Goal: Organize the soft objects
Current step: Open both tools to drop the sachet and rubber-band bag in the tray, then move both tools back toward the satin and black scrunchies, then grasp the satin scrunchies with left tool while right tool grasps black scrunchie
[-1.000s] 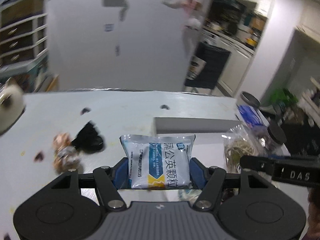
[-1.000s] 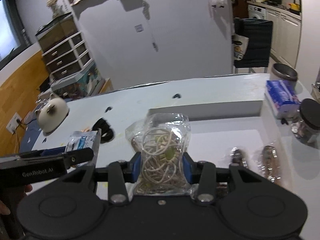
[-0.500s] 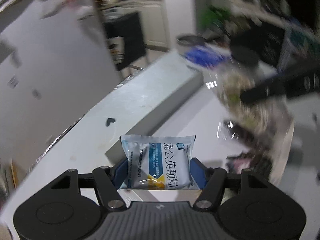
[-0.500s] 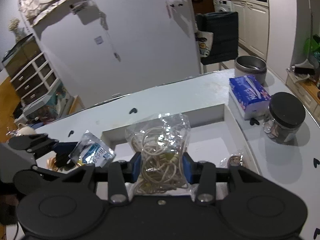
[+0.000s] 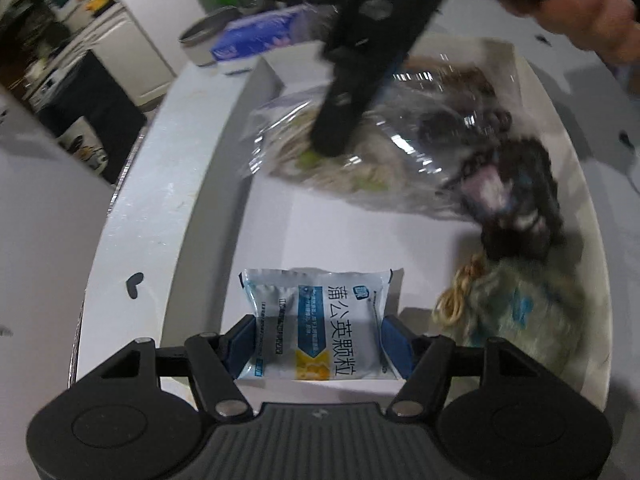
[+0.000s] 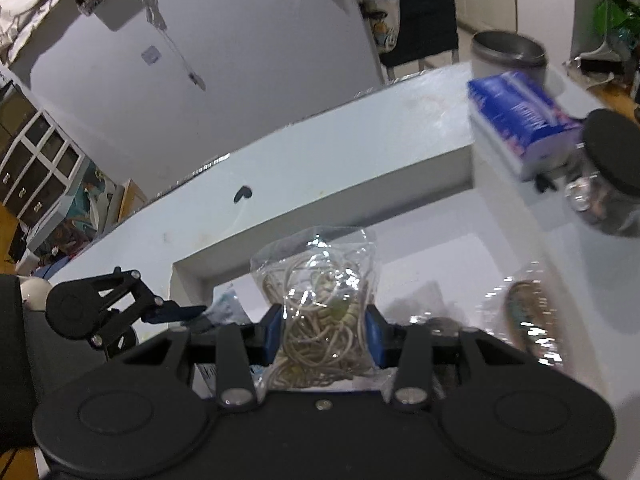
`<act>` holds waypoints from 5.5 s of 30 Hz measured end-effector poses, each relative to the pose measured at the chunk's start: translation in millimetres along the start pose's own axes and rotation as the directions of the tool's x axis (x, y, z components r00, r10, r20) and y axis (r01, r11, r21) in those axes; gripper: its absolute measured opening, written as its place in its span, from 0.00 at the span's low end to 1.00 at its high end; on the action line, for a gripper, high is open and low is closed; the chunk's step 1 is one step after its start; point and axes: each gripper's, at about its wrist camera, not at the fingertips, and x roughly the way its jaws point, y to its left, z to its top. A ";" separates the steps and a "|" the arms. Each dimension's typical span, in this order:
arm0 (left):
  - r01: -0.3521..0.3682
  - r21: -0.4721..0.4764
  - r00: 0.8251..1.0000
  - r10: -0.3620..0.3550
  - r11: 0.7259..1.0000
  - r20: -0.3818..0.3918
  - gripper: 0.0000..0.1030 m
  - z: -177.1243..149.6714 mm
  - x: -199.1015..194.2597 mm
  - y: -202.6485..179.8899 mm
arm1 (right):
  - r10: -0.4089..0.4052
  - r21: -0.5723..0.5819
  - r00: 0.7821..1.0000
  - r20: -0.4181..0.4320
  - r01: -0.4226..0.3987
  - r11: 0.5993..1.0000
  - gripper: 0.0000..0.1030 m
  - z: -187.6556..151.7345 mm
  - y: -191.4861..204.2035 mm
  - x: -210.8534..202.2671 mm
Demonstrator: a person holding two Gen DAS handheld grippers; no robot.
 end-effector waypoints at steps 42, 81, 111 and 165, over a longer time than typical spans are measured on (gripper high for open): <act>-0.010 -0.447 0.975 0.107 0.895 0.192 1.00 -0.7 -102.9 -26.9 | 0.079 -0.166 0.988 0.131 -0.057 0.984 0.79 -20.2 25.1 -83.5; -0.083 -0.948 0.868 0.490 0.308 0.082 1.00 -76.3 -208.0 -117.5 | 0.041 -0.288 0.939 0.340 0.063 0.956 1.00 -123.0 18.1 -166.2; -0.123 -0.952 0.860 0.508 0.282 0.039 1.00 -174.9 -238.4 -96.1 | -0.060 -0.213 0.920 0.387 0.153 0.965 1.00 -155.6 107.8 -137.5; -0.058 -0.577 0.932 0.252 0.815 0.262 0.91 -282.0 -71.3 32.1 | 0.124 0.030 0.992 0.038 -0.125 0.992 1.00 -76.3 246.5 73.7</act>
